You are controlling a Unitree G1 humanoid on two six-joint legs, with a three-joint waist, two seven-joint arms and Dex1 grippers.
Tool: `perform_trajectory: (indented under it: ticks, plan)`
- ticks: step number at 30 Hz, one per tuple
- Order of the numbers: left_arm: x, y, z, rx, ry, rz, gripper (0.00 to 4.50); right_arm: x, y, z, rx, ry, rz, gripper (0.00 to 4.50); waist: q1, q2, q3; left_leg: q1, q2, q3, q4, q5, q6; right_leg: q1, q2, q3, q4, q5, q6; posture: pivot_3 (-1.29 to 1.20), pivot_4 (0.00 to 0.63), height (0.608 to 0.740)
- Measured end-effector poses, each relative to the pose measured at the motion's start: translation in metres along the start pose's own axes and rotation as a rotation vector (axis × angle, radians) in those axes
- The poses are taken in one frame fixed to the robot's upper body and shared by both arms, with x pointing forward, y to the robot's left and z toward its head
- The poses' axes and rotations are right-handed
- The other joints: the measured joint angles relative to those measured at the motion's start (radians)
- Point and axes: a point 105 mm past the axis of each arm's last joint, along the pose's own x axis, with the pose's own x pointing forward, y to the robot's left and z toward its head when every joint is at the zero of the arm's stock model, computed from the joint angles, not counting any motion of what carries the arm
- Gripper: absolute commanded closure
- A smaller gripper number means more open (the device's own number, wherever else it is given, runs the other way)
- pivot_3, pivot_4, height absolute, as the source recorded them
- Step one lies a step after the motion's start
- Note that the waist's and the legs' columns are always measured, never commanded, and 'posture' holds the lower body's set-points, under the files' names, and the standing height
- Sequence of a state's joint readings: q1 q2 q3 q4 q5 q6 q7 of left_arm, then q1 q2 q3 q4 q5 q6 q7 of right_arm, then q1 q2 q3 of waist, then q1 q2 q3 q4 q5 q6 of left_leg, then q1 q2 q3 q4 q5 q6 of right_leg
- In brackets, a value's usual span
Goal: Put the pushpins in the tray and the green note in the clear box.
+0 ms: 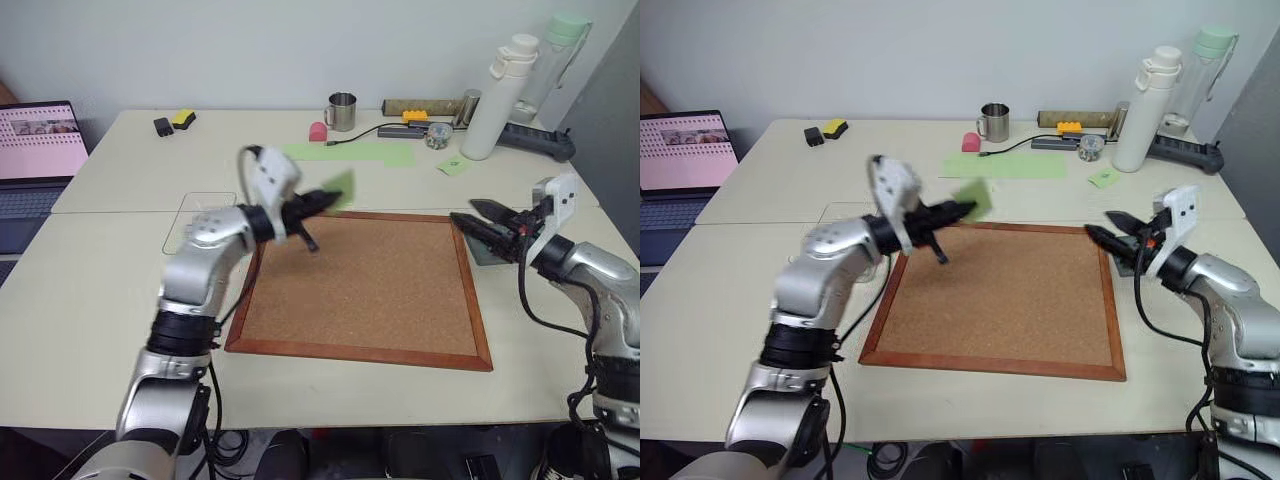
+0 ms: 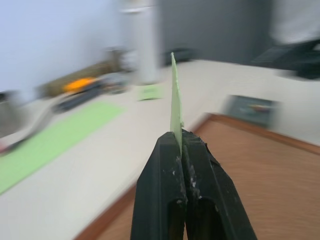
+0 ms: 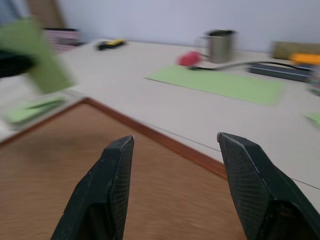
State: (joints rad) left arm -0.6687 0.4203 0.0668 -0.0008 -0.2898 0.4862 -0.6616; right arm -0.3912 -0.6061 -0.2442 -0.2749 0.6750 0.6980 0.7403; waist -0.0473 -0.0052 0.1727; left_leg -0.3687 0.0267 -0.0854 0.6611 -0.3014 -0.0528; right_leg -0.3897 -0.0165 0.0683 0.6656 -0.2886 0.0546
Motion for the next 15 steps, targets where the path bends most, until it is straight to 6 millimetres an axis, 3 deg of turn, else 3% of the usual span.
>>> perform_trajectory:
  ticks: [3,6,9,14,15]
  plan:
    - [-0.034,0.053,-0.014,0.006,0.079,0.347,4.50,0.013,0.045,0.018,0.017,-0.039,0.167,1.73,0.001,0.000,0.000,0.000,0.000,-0.001,0.000,0.000,0.000,0.000,0.000,-0.001,0.000,0.000,0.000,0.00,0.150,0.740]
    - [-0.057,0.081,-0.027,-0.011,0.132,0.560,4.50,0.018,0.065,0.015,0.034,-0.009,0.247,1.73,0.016,-0.002,0.001,-0.001,-0.001,-0.003,0.001,0.000,0.000,0.000,-0.001,-0.004,0.000,0.000,0.000,0.00,0.150,0.740]
    - [-0.069,0.091,-0.033,-0.010,0.168,0.646,4.50,0.023,0.069,0.013,0.046,-0.002,0.265,1.73,0.032,-0.003,0.002,-0.003,-0.003,-0.005,0.002,0.000,-0.001,0.000,-0.003,-0.006,-0.001,0.000,0.000,0.00,0.150,0.740]
    - [-0.080,0.087,-0.060,-0.041,0.266,0.670,4.50,0.026,0.066,0.012,0.050,-0.001,0.262,1.73,0.033,-0.004,0.002,-0.004,-0.003,-0.005,0.002,0.001,-0.002,-0.001,-0.003,-0.006,-0.001,0.000,0.001,0.00,0.150,0.740]
    - [-0.081,0.087,-0.062,-0.049,0.279,0.673,4.30,0.026,0.063,0.011,0.051,0.002,0.253,1.72,0.033,-0.004,0.002,-0.004,-0.003,-0.005,0.002,0.001,-0.002,-0.001,-0.003,-0.006,0.000,0.000,0.000,0.00,0.150,0.740]
